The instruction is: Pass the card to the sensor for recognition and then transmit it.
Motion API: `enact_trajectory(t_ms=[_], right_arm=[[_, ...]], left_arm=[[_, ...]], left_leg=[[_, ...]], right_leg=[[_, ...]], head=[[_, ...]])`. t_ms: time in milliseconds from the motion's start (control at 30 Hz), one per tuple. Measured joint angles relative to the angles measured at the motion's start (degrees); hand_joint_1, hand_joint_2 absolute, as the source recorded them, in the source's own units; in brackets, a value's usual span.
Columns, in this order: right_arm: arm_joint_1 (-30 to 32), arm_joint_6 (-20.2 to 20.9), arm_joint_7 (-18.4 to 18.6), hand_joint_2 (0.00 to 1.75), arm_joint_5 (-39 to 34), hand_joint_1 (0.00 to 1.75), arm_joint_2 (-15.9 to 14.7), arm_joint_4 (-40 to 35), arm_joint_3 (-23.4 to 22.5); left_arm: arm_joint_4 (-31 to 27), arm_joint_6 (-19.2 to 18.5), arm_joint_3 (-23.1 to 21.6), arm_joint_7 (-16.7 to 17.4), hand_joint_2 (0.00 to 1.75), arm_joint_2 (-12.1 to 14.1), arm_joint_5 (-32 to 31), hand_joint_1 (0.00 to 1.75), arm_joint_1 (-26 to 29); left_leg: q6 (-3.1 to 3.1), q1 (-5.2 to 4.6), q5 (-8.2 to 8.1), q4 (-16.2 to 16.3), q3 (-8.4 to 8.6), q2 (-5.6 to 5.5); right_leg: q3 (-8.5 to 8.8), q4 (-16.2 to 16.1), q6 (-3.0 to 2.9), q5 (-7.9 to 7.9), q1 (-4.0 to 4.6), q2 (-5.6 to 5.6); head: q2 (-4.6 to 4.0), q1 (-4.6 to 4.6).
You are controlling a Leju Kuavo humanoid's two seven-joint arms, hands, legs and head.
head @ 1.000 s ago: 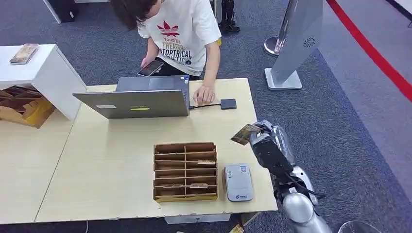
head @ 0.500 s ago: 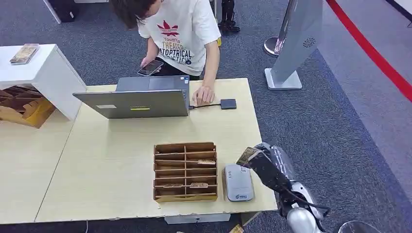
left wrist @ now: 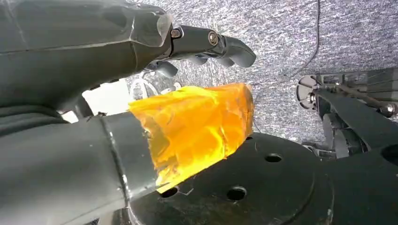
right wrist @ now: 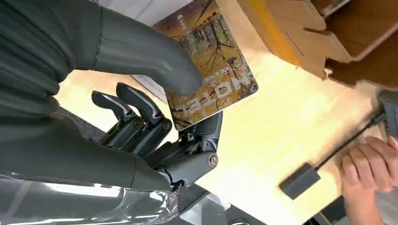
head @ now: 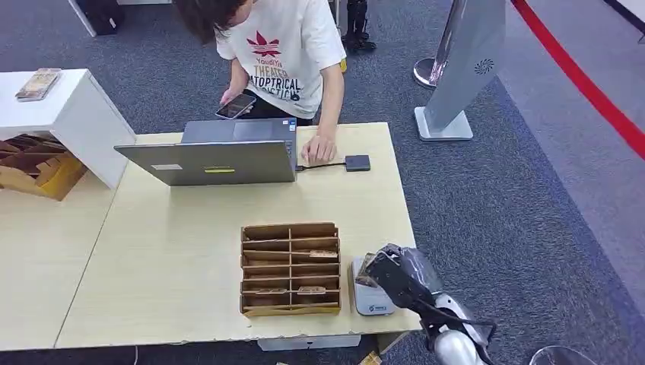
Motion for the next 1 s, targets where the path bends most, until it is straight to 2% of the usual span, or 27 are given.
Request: enact_trajectory(t_ms=[467, 1000], right_arm=[[-1.7, 0.0, 3.0, 1.75, 4.7, 1.75, -1.7, 1.9, 1.6], [-2.5, 0.0, 3.7, 1.75, 6.2, 1.75, -2.2, 4.0, 2.1]], left_arm=[[0.0, -0.2, 0.0, 0.0, 0.0, 0.0, 0.5, 0.0, 0.0], [0.0, -0.2, 0.0, 0.0, 0.0, 0.0, 0.7, 0.0, 0.0]], left_leg=[[0.0, 0.0, 0.0, 0.0, 0.01, 0.0], [0.0, 0.0, 0.0, 0.0, 0.02, 0.0]], right_leg=[[0.0, 0.0, 0.0, 0.0, 0.0, 0.0], [0.01, 0.0, 0.0, 0.0, 0.0, 0.01]], head=[[0.0, 0.0], [0.0, 0.0]])
